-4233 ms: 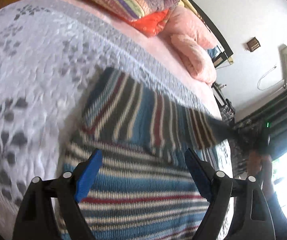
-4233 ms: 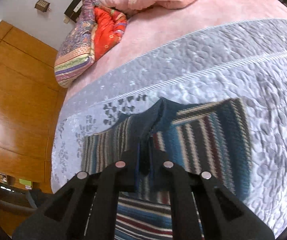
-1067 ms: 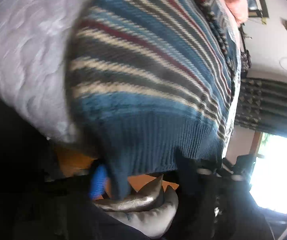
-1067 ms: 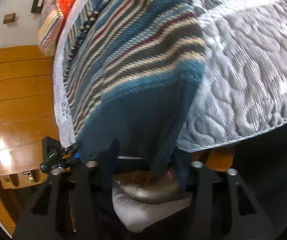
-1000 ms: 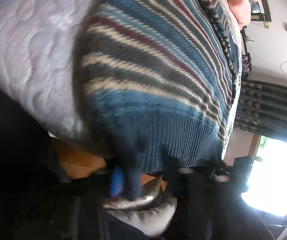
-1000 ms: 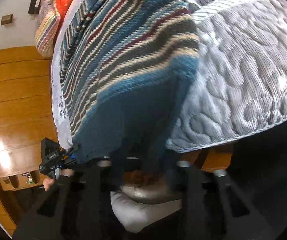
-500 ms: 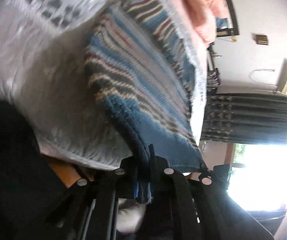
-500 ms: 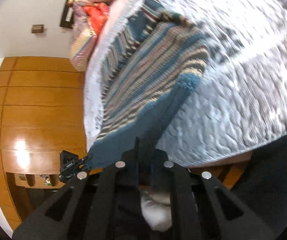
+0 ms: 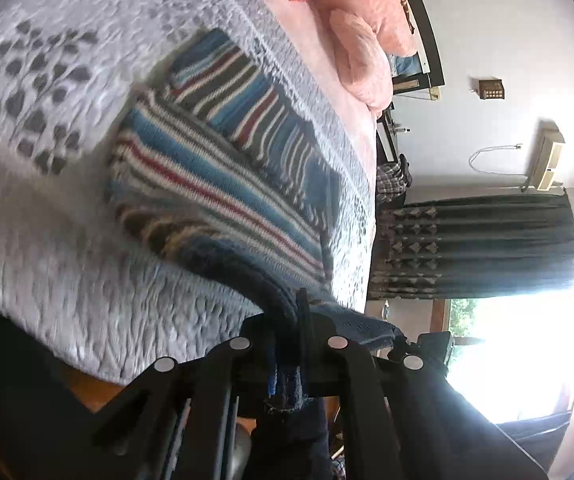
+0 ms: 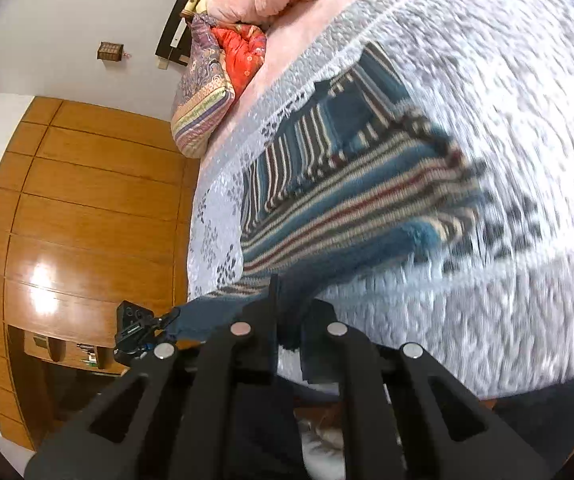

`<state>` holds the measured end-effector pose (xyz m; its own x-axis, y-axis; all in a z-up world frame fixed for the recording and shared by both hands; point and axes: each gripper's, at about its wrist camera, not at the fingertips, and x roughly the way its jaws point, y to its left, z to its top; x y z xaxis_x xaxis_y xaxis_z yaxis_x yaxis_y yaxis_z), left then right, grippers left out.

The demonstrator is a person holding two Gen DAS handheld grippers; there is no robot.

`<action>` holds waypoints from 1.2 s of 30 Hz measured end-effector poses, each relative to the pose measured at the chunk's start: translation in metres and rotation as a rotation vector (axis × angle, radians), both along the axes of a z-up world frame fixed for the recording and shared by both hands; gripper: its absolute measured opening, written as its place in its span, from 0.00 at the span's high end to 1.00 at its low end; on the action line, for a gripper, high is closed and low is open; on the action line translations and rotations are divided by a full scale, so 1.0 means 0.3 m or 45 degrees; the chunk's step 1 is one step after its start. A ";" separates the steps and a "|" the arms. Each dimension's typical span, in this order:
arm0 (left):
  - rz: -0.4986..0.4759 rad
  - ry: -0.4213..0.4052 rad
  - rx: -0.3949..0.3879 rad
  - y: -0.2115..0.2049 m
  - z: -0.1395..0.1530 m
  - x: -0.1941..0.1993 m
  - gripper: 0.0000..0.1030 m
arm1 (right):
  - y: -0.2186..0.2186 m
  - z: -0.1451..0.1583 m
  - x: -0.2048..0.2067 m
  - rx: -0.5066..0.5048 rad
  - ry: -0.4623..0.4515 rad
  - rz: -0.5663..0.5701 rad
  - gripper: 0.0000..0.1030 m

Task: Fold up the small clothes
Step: 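Lift the hem with both tools, fold it toward the collar, release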

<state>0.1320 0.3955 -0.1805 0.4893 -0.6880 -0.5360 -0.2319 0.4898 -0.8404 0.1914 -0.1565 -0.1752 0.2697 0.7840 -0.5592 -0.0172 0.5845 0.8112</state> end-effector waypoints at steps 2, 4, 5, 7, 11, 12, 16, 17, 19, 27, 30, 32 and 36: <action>0.007 0.001 0.002 0.012 0.007 0.064 0.93 | 0.009 0.006 0.068 -0.016 -0.010 0.003 0.94; 0.016 0.013 -0.002 0.031 0.002 0.122 0.93 | 0.021 0.004 0.143 -0.028 -0.018 0.009 0.94; 0.022 0.022 -0.012 0.043 -0.009 0.161 0.93 | 0.027 0.002 0.167 -0.035 -0.021 0.013 0.94; 0.033 0.040 -0.033 0.059 -0.029 0.228 0.93 | 0.047 -0.008 0.251 -0.072 -0.027 0.022 0.94; 0.061 0.093 -0.046 0.086 -0.088 0.379 0.93 | 0.091 -0.055 0.430 -0.127 -0.002 0.041 0.94; 0.063 0.108 -0.044 0.090 -0.104 0.416 0.93 | 0.098 -0.069 0.464 -0.137 0.004 0.046 0.94; 0.075 0.173 -0.041 0.121 -0.178 0.556 0.93 | 0.138 -0.152 0.623 -0.189 0.047 0.050 0.94; 0.076 0.196 -0.031 0.127 -0.203 0.599 0.93 | 0.146 -0.171 0.648 -0.193 0.057 0.056 0.94; 0.080 0.233 -0.012 0.139 -0.249 0.659 0.93 | 0.166 -0.227 0.719 -0.224 0.088 0.060 0.94; 0.077 0.325 0.042 0.155 -0.404 0.824 0.78 | 0.195 -0.387 0.885 -0.279 0.189 0.077 0.69; 0.127 0.210 0.058 0.177 -0.338 0.801 0.44 | 0.148 -0.313 0.896 -0.186 0.112 0.050 0.54; 0.118 0.098 0.159 0.179 -0.270 0.788 0.39 | 0.123 -0.262 0.900 -0.189 0.041 0.073 0.53; 0.017 0.029 0.291 0.164 -0.236 0.821 0.37 | 0.125 -0.262 0.909 -0.365 -0.028 0.178 0.53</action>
<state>0.3783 0.4447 -0.2513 0.4834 -0.5413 -0.6880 -0.2569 0.6636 -0.7026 0.4640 -0.1189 -0.2537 0.1849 0.6258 -0.7577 -0.1296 0.7798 0.6124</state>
